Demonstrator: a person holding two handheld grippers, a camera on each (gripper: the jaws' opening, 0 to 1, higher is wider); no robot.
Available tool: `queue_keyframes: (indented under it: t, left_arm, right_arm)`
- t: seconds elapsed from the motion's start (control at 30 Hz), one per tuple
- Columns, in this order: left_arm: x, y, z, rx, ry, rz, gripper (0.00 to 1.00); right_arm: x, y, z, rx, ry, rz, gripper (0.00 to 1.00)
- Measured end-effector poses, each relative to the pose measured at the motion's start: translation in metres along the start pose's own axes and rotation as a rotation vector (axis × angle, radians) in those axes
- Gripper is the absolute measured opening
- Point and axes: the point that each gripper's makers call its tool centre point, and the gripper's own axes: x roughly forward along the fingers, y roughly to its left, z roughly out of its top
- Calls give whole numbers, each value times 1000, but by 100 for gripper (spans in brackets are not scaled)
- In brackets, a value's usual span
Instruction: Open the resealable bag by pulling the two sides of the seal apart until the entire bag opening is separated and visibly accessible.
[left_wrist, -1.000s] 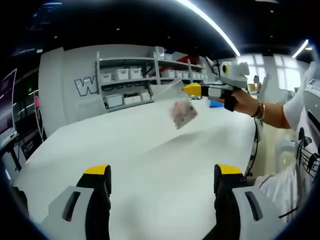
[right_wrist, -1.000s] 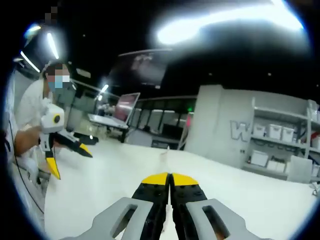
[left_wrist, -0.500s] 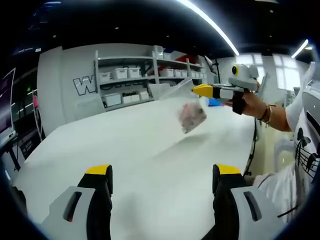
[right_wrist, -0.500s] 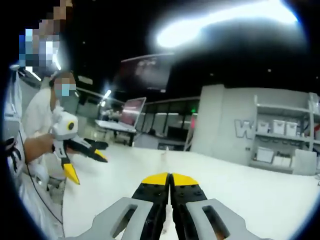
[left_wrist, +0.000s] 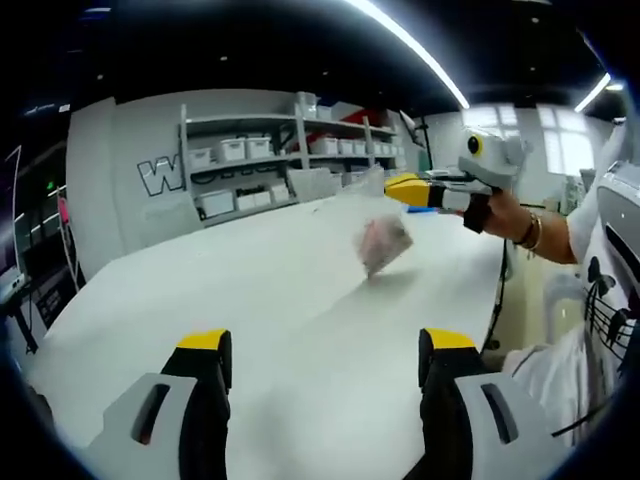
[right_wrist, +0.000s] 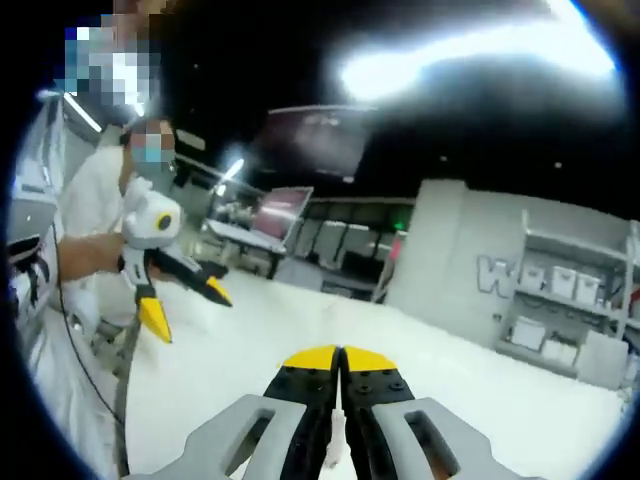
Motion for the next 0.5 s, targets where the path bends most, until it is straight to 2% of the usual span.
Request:
queue_keyframes:
  t: [0.13,0.3,0.5]
  left_arm:
    - [-3,-1,-1,48,-2,7,68]
    - [-3,-3,-7,107,14,14,62]
    - [-6,-3,-1,136,-27,11,53]
  right_arm:
    - [3,27,0,-86,6,68,0]
    - [6,50,-5,-72,8,140,0]
    - [12,64,-9,-73,14,185,0]
